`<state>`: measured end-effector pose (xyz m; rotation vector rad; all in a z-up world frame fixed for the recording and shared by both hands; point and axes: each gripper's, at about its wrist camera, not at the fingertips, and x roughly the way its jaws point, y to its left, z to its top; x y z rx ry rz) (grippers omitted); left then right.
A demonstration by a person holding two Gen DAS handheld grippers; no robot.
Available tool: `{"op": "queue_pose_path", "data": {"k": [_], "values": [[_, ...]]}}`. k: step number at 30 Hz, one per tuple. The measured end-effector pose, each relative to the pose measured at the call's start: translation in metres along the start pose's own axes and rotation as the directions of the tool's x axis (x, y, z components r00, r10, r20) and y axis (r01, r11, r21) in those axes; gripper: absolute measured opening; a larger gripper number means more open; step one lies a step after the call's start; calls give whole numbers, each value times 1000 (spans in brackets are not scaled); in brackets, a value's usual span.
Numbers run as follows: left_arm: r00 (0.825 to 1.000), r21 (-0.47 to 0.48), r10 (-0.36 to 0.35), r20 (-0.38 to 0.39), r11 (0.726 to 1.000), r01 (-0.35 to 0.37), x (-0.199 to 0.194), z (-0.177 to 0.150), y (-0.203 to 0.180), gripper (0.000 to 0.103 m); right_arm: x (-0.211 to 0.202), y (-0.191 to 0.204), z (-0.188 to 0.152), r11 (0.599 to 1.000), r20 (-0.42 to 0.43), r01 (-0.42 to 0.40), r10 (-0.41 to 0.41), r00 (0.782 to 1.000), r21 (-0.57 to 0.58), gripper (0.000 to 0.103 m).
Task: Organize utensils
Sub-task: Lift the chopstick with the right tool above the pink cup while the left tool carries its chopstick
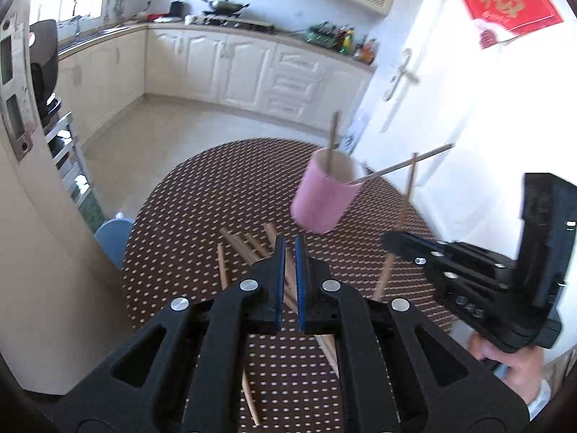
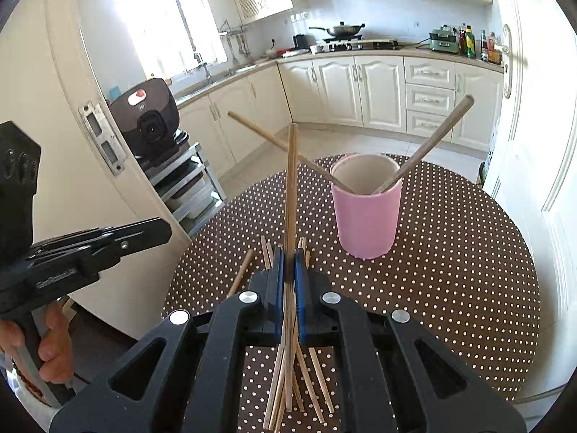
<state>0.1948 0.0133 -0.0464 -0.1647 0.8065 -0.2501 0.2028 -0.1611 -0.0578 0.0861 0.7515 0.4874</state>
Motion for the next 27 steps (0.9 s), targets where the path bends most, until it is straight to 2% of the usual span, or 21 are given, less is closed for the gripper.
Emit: {"op": "queue_pose_path", "data": {"k": [3,5,6,7,10,15,16,19,22,24,26,27], "values": [[996,1,13,-83,1000,-13,22,-4,9,8,10,4,-2,1000,-26,-7,8,1000,8,5],[991,1,45,-125,999,-45,38,-9,18,22,19,6,-3,1000,-54,-4,4,999,-3,5],[988,-3,50,-143,999,-51,44,-12,23,48,22,7,-2,1000,-67,-3,2,998,-7,5],[986,-10,59,-156,998,-61,51,-15,28,61,27,7,-2,1000,-84,-2,1,996,-12,5],[979,-2,108,-174,994,-110,64,-21,36,61,42,6,-5,1000,-119,-1,0,993,-9,5],[965,-11,115,-235,993,-121,88,-26,45,58,67,1,-8,1000,-165,1,-1,986,1,5],[960,-6,124,-251,992,-129,95,-27,47,52,71,0,-9,1000,-175,1,0,985,3,5],[946,-12,128,-299,990,-138,114,-30,51,41,82,-1,-11,1000,-197,-1,3,980,9,5],[934,-15,128,-333,990,-141,128,-34,55,36,90,-1,-13,1000,-215,-2,5,977,12,5],[936,-6,142,-322,988,-152,131,-33,56,34,93,0,-14,1000,-222,-3,6,975,13,5],[931,17,177,-319,983,-181,133,-32,53,23,95,0,-13,1000,-226,-2,6,974,14,5],[928,32,198,-314,980,-198,133,-29,50,14,95,0,-13,1000,-226,-2,6,974,15,5]]}}
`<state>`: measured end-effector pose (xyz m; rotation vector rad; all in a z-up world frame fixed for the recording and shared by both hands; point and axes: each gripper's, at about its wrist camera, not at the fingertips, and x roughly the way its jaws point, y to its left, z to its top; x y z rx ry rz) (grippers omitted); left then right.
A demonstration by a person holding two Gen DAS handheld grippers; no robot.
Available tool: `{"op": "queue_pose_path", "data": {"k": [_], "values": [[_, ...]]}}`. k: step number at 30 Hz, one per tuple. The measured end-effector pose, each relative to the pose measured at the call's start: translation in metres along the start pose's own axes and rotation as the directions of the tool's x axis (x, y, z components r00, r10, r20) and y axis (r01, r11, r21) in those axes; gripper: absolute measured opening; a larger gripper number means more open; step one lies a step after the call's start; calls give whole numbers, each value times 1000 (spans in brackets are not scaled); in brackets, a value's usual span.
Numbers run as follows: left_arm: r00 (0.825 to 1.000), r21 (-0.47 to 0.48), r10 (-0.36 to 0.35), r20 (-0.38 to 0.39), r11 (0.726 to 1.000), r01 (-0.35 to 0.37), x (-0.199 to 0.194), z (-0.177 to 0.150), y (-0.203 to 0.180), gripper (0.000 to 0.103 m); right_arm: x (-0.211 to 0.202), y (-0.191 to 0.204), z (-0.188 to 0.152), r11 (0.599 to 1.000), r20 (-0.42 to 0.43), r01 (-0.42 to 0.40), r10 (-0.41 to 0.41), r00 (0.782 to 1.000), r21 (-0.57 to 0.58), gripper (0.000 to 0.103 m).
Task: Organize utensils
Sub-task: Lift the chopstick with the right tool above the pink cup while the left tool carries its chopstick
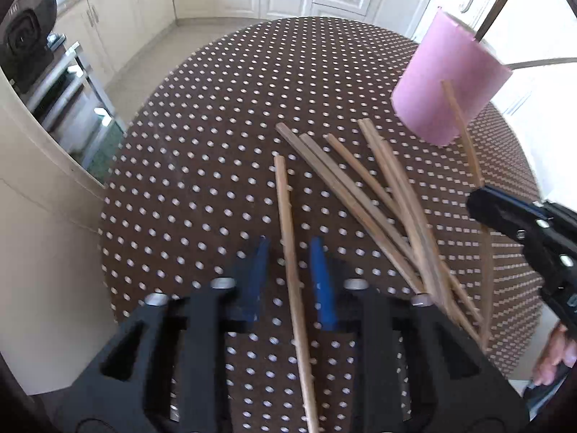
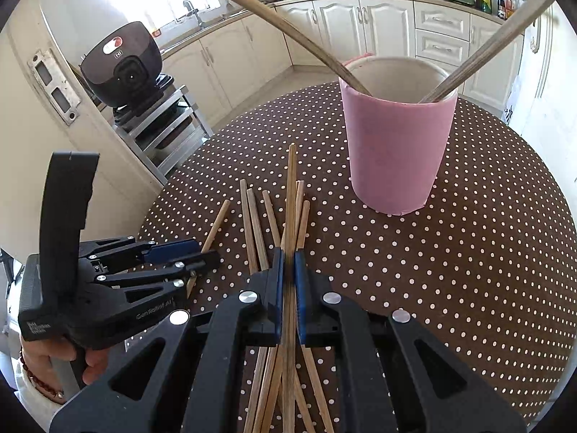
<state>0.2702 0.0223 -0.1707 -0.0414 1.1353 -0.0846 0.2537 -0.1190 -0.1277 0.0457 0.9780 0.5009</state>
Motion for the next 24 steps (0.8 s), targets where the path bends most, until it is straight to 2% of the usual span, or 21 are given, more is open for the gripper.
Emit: {"op": "queue_pose_path", "data": {"k": [3,6,12,15,17,21,22,24], "values": [[1000,8,-4,11,1000,4,0,2,-2,7,-1,1,2,1000,4,-2,2,1000,-4,5],[999,-5,-27,36,1000,27,-4,4,-6,6,-4,3,2,1000,12,-4,4,1000,-9,5],[984,-20,-77,159,996,82,-42,3,-4,6,-19,5,1,1000,49,-17,18,999,-18,5],[964,-21,-116,241,992,124,-74,3,-3,6,-34,5,3,999,90,-25,27,996,-23,5],[943,-16,-139,302,988,151,-97,4,-4,6,-47,7,4,999,123,-30,33,992,-29,5],[890,-4,-183,417,979,204,-137,0,-9,6,-79,12,8,998,208,-38,48,977,-50,5],[869,2,-186,459,978,208,-148,-2,-11,6,-86,12,9,998,225,-36,47,973,-54,5],[846,11,-201,494,974,225,-159,-5,-14,6,-96,15,10,998,255,-34,47,966,-59,5]]}}
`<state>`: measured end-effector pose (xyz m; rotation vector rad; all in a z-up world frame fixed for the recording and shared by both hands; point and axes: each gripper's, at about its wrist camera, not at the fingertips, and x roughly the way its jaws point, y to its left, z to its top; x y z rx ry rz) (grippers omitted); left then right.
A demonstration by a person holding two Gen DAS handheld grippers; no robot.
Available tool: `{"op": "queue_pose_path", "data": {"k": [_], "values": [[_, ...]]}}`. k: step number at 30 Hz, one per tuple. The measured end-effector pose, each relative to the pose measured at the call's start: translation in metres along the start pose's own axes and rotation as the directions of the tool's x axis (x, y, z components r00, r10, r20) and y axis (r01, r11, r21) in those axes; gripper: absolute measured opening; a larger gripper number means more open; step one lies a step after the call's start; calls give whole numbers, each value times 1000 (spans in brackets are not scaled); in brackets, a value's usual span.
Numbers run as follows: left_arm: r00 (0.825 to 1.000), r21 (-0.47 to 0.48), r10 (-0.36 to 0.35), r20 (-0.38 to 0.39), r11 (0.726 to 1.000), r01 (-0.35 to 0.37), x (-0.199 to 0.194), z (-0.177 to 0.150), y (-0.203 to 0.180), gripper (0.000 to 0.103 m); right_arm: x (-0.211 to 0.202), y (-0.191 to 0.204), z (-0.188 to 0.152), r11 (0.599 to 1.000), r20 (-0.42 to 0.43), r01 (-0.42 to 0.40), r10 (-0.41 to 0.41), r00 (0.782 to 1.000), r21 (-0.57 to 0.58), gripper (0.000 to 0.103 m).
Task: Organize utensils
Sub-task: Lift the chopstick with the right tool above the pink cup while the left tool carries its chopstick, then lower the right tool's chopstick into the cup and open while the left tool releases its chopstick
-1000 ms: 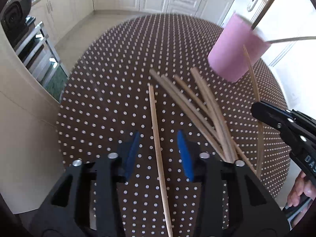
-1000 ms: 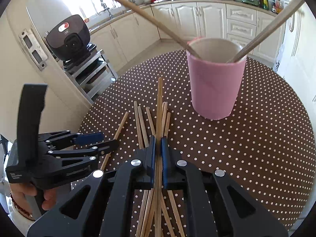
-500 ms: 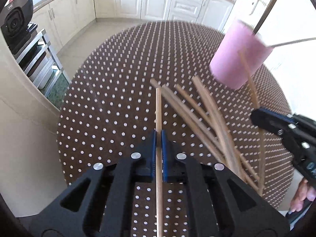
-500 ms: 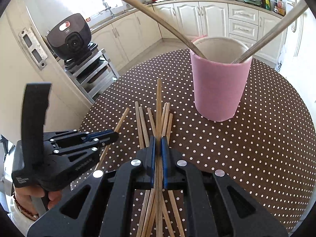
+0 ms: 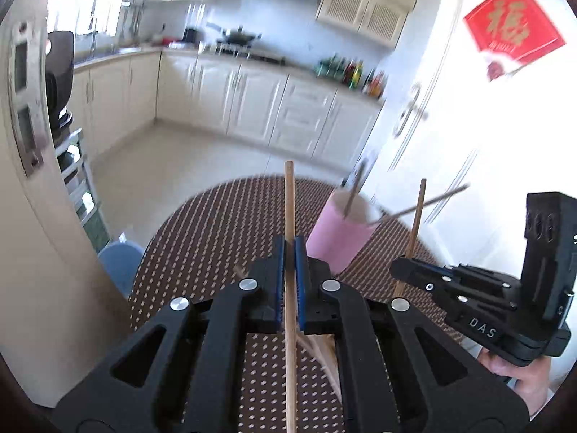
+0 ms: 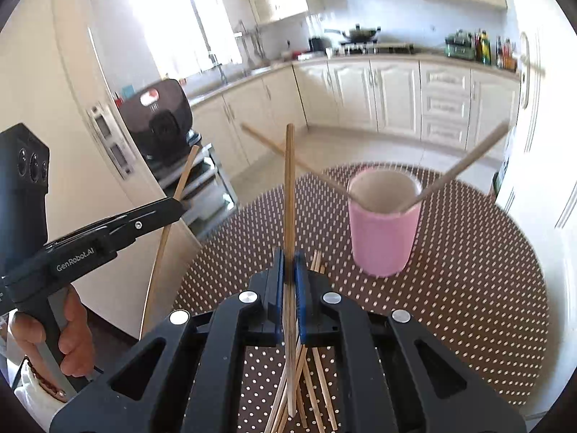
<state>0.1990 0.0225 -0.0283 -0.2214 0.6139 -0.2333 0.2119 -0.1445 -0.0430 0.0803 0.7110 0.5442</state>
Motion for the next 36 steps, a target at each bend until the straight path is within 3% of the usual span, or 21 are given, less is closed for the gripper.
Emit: {"op": "queue_pose_path", "data": {"k": [3,8,13,18,25,30,36], "values": [[998,13,-19,67,1000,18,-9,2,-6,6,-13,0,4,1000,40,2,-2,999,-6,5],[994,25,-74,82,997,72,-8,-1,-8,6,-22,-4,6,1000,58,-7,7,998,-6,5],[983,30,-120,139,993,117,-16,-2,-13,6,-26,-6,8,1000,85,4,-3,996,-17,5],[961,16,-152,230,988,152,-20,16,-21,6,-43,-7,14,998,186,59,-56,981,-7,5],[903,40,-195,382,980,195,-8,38,-43,6,-65,-19,30,991,372,129,-130,919,26,5],[862,93,-189,470,982,164,9,53,-65,6,-70,-24,41,985,468,166,-163,869,36,5],[827,129,-159,539,986,106,34,64,-83,6,-67,-33,53,978,547,206,-194,814,40,5]]}}
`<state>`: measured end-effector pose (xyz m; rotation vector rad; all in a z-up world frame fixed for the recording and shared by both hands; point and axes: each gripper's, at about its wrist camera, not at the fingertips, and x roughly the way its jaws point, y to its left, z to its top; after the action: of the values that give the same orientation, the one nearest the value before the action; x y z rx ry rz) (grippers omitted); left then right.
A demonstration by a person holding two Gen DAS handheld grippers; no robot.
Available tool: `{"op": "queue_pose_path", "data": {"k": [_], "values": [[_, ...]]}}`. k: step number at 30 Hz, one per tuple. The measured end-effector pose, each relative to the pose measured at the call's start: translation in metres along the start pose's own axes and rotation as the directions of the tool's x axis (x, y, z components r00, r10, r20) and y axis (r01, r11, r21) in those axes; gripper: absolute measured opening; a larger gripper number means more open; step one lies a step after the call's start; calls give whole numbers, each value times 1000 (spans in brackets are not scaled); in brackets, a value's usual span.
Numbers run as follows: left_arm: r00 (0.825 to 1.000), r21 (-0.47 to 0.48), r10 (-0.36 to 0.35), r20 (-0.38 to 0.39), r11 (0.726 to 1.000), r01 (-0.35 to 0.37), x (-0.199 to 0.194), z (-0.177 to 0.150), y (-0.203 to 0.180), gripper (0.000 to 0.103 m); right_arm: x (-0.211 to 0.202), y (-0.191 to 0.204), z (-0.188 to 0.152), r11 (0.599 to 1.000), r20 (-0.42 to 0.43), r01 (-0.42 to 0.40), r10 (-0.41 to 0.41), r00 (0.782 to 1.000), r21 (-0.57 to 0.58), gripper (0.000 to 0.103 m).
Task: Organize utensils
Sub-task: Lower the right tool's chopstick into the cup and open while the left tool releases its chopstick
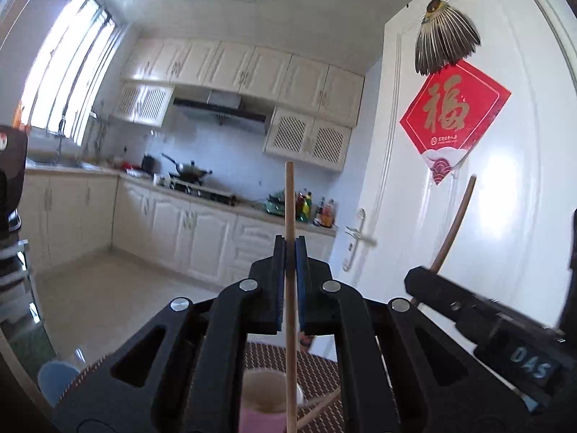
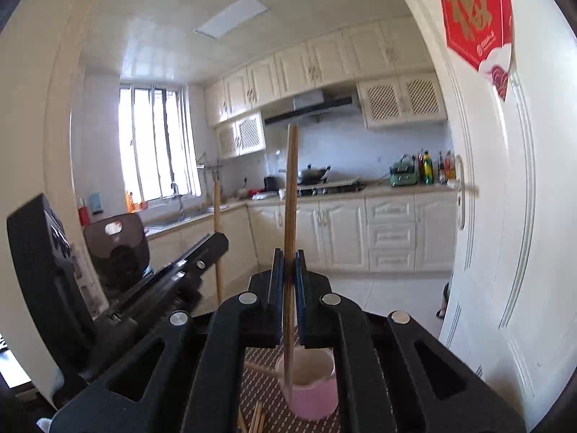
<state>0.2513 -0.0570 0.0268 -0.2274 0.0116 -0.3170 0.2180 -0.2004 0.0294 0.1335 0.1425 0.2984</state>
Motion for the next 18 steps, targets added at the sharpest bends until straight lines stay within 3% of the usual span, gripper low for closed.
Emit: {"op": "queue_pose_path", "data": {"k": [9,18], "values": [[987,16,51,150,998,-54,25,-7,-2,6,15,-12,-8,999,42,32,-31,999,-19,5],[986,23,80,147,996,-84,48,-25,4,6,28,-15,-20,1000,38,24,-23,999,-19,5]]}}
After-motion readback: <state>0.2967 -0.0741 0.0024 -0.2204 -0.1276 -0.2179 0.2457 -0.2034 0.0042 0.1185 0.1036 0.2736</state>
